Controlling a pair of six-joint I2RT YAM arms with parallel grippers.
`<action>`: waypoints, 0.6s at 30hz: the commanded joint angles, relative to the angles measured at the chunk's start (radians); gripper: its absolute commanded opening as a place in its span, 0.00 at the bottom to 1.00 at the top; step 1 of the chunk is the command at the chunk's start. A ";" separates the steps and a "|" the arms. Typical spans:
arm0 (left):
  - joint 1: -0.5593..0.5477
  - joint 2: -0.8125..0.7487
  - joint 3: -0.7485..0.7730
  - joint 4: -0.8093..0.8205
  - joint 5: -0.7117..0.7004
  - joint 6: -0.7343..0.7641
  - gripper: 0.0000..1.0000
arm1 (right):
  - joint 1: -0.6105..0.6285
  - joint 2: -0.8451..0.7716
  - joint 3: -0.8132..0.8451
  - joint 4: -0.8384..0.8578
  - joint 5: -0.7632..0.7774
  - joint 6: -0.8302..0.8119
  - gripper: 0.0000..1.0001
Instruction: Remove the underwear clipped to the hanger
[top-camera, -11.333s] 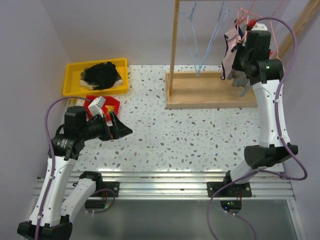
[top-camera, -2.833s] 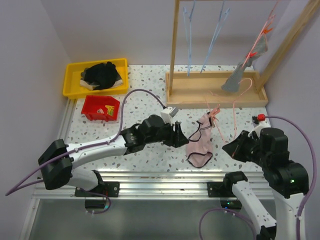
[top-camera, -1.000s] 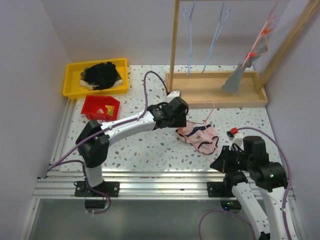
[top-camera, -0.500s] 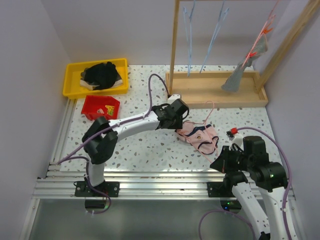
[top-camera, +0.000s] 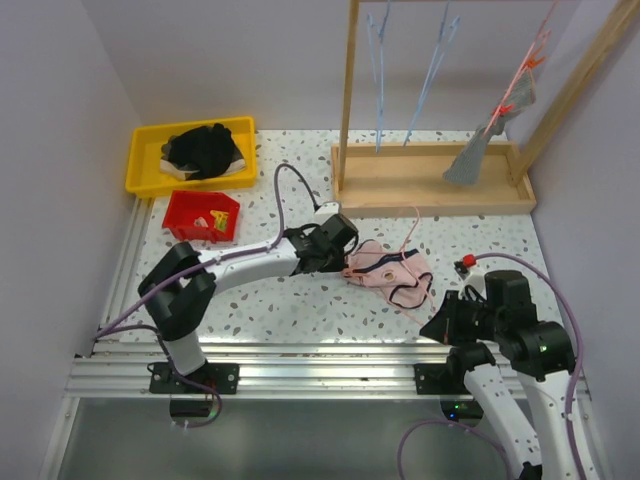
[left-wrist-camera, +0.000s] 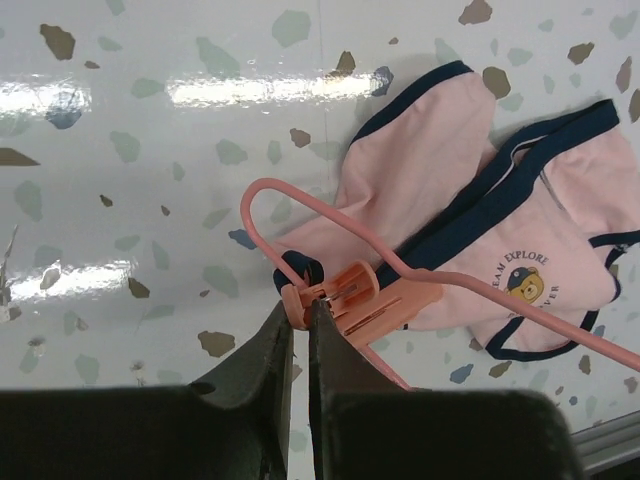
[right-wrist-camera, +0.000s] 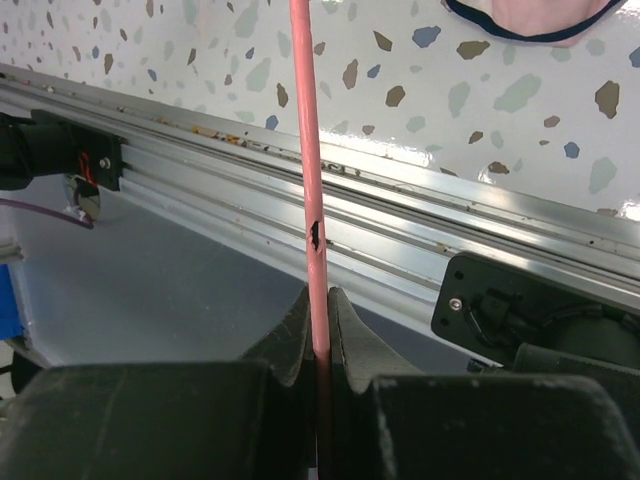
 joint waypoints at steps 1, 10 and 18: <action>0.007 -0.138 -0.082 0.123 -0.040 -0.072 0.07 | -0.001 0.021 0.055 0.028 0.071 0.111 0.00; 0.007 -0.354 -0.359 0.391 -0.040 -0.240 0.06 | -0.001 -0.004 -0.004 0.019 0.076 0.308 0.00; 0.007 -0.454 -0.546 0.681 0.002 -0.397 0.42 | -0.003 -0.044 -0.051 0.047 0.106 0.306 0.00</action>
